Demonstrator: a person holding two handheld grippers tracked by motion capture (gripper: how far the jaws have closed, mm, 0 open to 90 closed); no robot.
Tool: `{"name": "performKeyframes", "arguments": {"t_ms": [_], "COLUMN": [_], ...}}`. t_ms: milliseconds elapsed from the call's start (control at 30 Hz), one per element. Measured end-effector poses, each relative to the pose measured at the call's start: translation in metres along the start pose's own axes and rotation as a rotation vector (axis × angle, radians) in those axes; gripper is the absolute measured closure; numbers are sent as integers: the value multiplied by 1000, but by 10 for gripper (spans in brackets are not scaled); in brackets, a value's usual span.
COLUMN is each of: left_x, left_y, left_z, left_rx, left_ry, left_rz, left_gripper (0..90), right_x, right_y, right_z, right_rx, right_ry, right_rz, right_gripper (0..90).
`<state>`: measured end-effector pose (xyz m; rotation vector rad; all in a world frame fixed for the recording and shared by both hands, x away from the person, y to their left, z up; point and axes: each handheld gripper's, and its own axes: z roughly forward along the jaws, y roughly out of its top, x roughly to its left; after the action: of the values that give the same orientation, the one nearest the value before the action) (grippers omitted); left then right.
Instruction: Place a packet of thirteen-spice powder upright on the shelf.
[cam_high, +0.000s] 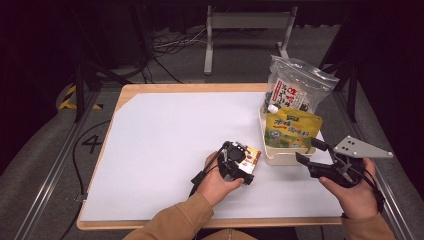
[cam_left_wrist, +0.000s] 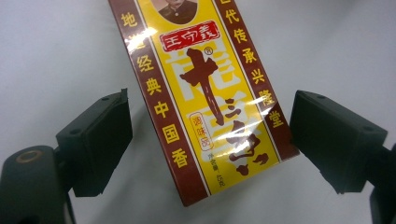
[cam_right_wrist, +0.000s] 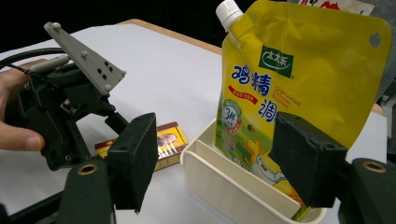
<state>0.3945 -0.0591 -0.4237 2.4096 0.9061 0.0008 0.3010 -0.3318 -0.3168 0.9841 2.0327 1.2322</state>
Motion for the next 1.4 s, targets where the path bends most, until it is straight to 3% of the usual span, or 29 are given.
{"name": "performKeyframes", "arguments": {"t_ms": [167,367,433,500,600,933,1033,1233,1333,1400], "left_x": [3,-2,-1,2,7,11,17,16,10,8], "left_y": [0,1,0,0,-2,-8,-17,-22,-27,-29], "left_z": [2,7,6,3,-1,-8,-17,-29,-39,-42], "left_rx": [10,33,21,20,29,34,13,-24,-47,-55], "left_ry": [11,52,51,42,36,71,57,37,28,25], "left_rz": [-16,6,10,10,12,32,27,33,88,92], "left_gripper": [126,111,148,235,298,318,322,324,323,324], "right_x": [0,2,2,2,2,4,4,5,7,8], "right_y": [-1,-2,-2,-2,-2,0,1,4,7,8], "right_z": [2,3,3,2,2,4,5,10,12,13], "right_rx": [6,25,25,28,33,41,55,67,65,65], "right_ry": [-1,-1,1,11,32,77,96,141,155,160], "right_rz": [-6,-28,-26,-27,-31,-27,-18,22,30,32], "right_gripper": [314,314,327,375,445,561,599,618,618,618]}}
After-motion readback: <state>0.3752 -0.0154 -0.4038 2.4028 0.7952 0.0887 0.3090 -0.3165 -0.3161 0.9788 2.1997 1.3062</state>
